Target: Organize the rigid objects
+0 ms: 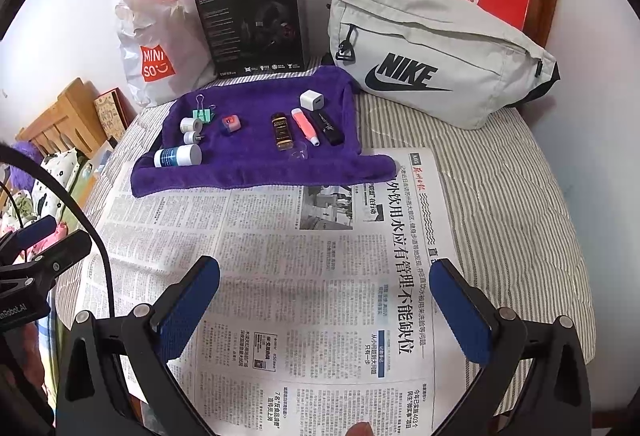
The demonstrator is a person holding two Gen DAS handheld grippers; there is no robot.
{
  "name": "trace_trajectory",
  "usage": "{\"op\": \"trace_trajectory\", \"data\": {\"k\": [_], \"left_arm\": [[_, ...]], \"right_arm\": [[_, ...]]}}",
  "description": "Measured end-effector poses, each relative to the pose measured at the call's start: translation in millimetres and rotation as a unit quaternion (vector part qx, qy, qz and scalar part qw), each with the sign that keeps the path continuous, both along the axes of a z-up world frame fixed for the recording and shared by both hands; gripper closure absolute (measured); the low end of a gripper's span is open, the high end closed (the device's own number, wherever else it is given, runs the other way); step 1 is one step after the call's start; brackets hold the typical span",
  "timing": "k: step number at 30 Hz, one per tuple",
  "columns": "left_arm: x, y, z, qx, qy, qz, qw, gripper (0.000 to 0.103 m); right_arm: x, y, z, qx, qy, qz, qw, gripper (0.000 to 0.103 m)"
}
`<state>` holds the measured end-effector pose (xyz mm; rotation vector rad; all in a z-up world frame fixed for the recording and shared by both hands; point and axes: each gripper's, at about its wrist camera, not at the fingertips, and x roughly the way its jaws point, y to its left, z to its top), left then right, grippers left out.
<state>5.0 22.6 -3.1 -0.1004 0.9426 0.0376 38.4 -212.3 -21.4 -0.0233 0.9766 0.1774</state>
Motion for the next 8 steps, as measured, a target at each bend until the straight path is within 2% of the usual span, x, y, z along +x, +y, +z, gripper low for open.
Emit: {"op": "trace_trajectory", "data": {"k": [8], "left_arm": [[-0.4,0.4,0.7,0.001,-0.006,-0.002,1.0,0.0]], "right_arm": [[-0.6,-0.2,0.7,-0.002,0.001,-0.002,1.0,0.0]]}}
